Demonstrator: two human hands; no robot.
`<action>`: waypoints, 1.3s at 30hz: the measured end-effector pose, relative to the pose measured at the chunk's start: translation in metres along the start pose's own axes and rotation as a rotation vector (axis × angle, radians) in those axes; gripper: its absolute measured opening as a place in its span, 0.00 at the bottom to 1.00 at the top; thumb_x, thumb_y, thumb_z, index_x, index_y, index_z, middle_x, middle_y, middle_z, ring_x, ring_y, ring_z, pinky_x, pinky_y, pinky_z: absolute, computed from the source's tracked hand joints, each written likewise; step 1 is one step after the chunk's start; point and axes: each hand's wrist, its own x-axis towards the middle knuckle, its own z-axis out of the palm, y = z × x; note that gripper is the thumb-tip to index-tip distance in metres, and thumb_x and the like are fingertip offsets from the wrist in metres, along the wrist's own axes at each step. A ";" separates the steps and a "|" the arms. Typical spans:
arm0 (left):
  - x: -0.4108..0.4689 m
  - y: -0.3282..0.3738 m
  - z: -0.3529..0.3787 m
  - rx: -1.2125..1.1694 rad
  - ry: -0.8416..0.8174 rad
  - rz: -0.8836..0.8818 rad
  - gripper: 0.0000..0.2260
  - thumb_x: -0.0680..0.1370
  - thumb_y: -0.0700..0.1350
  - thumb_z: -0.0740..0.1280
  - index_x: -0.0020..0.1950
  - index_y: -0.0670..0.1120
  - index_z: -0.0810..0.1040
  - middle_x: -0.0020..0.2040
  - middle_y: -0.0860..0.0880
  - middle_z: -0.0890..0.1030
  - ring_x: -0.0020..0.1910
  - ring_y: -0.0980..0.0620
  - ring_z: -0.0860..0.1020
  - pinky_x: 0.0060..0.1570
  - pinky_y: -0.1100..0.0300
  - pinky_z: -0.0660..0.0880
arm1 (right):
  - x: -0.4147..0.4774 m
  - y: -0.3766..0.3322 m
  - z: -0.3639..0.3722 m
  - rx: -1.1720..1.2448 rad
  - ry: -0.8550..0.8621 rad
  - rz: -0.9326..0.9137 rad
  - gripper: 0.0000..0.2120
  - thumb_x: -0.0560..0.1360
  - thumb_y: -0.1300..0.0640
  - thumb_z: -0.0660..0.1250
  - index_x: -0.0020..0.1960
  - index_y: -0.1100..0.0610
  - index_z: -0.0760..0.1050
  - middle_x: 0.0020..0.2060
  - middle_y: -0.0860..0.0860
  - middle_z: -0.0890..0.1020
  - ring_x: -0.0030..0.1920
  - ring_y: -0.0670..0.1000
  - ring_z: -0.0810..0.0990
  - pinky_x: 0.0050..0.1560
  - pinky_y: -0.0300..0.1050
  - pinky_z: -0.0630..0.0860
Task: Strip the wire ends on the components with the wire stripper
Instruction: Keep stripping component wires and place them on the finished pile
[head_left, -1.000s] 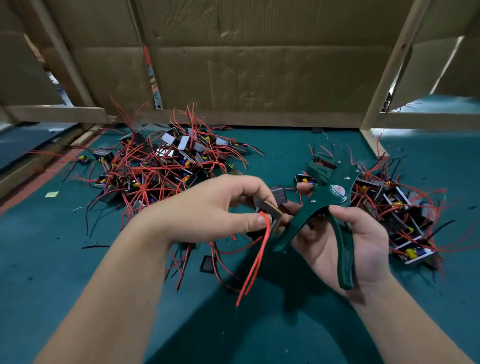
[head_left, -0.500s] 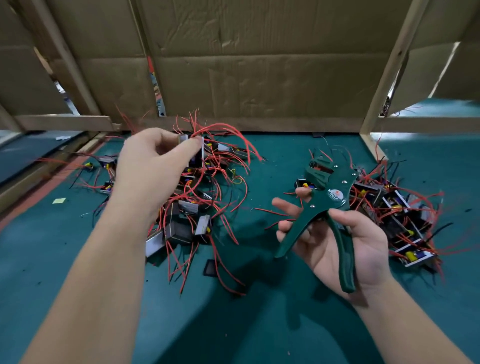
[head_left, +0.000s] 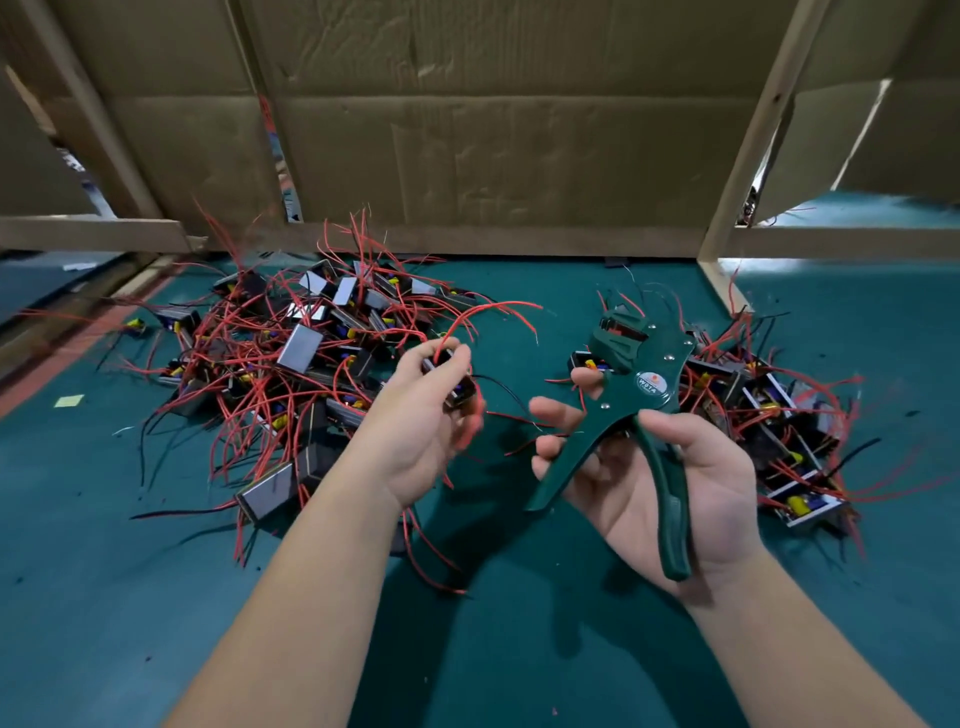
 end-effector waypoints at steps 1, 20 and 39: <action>0.001 -0.002 -0.002 -0.093 -0.039 -0.017 0.05 0.78 0.41 0.65 0.52 0.49 0.71 0.38 0.48 0.75 0.28 0.54 0.76 0.26 0.65 0.73 | 0.001 0.001 0.000 -0.002 0.005 0.000 0.36 0.53 0.58 0.79 0.60 0.61 0.74 0.53 0.68 0.79 0.42 0.63 0.82 0.47 0.56 0.80; -0.010 0.002 -0.009 -0.292 -0.003 0.370 0.25 0.61 0.34 0.71 0.52 0.49 0.65 0.36 0.49 0.79 0.32 0.53 0.82 0.32 0.65 0.77 | 0.003 0.018 -0.002 -0.135 0.096 0.152 0.35 0.54 0.58 0.74 0.61 0.62 0.73 0.40 0.66 0.80 0.37 0.62 0.82 0.42 0.56 0.81; -0.010 -0.009 -0.003 -0.228 0.162 0.572 0.25 0.69 0.29 0.72 0.54 0.50 0.65 0.40 0.49 0.77 0.39 0.49 0.79 0.38 0.60 0.78 | -0.006 0.029 0.001 -0.274 -0.096 0.250 0.19 0.61 0.55 0.78 0.47 0.62 0.79 0.37 0.64 0.80 0.35 0.61 0.81 0.40 0.56 0.78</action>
